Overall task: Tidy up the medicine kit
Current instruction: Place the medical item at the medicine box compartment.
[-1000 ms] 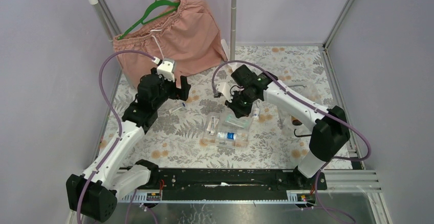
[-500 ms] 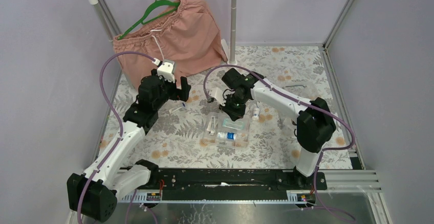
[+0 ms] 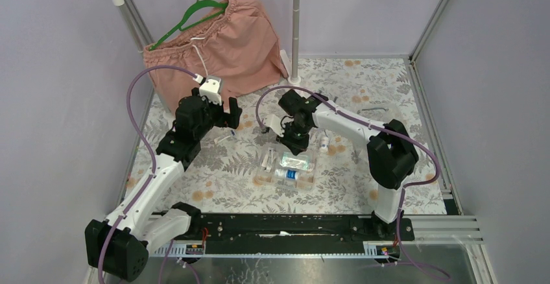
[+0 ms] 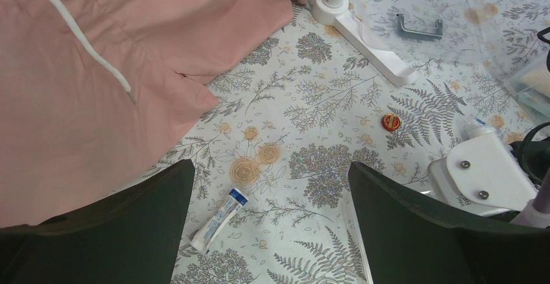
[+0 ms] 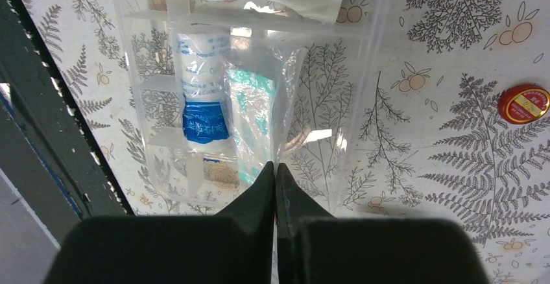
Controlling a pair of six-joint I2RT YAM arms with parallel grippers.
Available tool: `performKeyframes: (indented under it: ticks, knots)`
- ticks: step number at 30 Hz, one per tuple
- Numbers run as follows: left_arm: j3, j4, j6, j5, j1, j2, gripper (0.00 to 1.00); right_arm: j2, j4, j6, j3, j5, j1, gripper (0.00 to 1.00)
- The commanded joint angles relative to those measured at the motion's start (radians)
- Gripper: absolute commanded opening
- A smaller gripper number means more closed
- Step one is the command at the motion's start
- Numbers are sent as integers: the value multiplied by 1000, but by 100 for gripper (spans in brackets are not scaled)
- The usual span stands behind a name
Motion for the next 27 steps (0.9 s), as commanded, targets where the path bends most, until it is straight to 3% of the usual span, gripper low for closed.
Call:
performKeyframes:
  ticks: [1,18,27]
  knots:
    - [-11,37,0,-12,11,3,97,1,50,-25,-20,35,11,4]
    - [-14,35,1,-9,12,6,97,-34,216,-26,-132,175,54,5]
    - [-19,37,1,-2,12,10,97,-52,226,-13,-157,199,59,20]
